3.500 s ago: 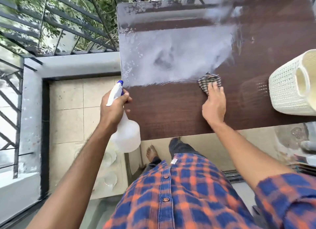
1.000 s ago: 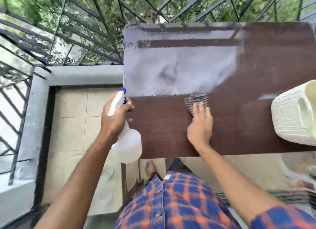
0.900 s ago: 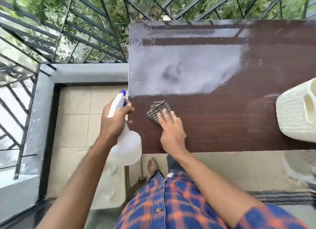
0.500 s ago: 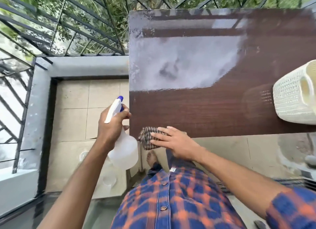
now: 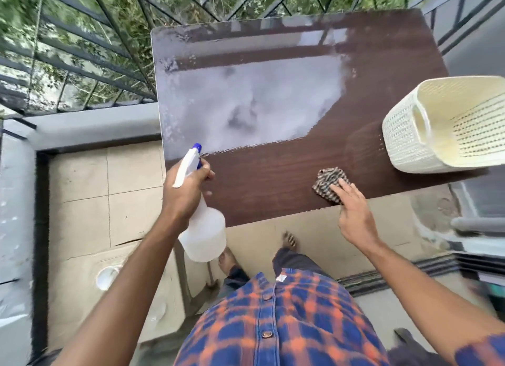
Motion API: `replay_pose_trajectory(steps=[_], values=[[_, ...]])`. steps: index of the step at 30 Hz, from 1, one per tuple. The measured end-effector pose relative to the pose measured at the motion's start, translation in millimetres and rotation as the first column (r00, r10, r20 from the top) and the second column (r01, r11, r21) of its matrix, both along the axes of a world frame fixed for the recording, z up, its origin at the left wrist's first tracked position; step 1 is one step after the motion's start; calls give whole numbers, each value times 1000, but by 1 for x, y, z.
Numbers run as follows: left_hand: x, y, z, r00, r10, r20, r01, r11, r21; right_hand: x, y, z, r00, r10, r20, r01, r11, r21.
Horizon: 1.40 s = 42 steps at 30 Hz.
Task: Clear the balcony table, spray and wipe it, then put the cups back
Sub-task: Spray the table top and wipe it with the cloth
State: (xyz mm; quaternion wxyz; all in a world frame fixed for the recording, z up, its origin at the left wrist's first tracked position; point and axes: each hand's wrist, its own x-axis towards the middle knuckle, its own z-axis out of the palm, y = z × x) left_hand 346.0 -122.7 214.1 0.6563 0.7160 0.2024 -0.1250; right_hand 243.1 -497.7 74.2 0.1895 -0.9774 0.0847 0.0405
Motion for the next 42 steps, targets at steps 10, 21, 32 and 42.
replay_pose_trajectory(steps=[10,21,32,42], values=[[11,-76,3,997,76,15,-77,995,57,68,-36,-5,959,281,42,-278,959,-50],[-8,-195,7,982,173,72,-181,976,123,94,-60,-5,921,384,69,-385,923,-7],[-32,-236,10,984,163,68,-170,978,120,49,-97,16,973,230,-8,-226,964,140],[-4,-225,36,976,166,141,-170,985,15,68,-82,115,867,-28,-498,473,359,804]])
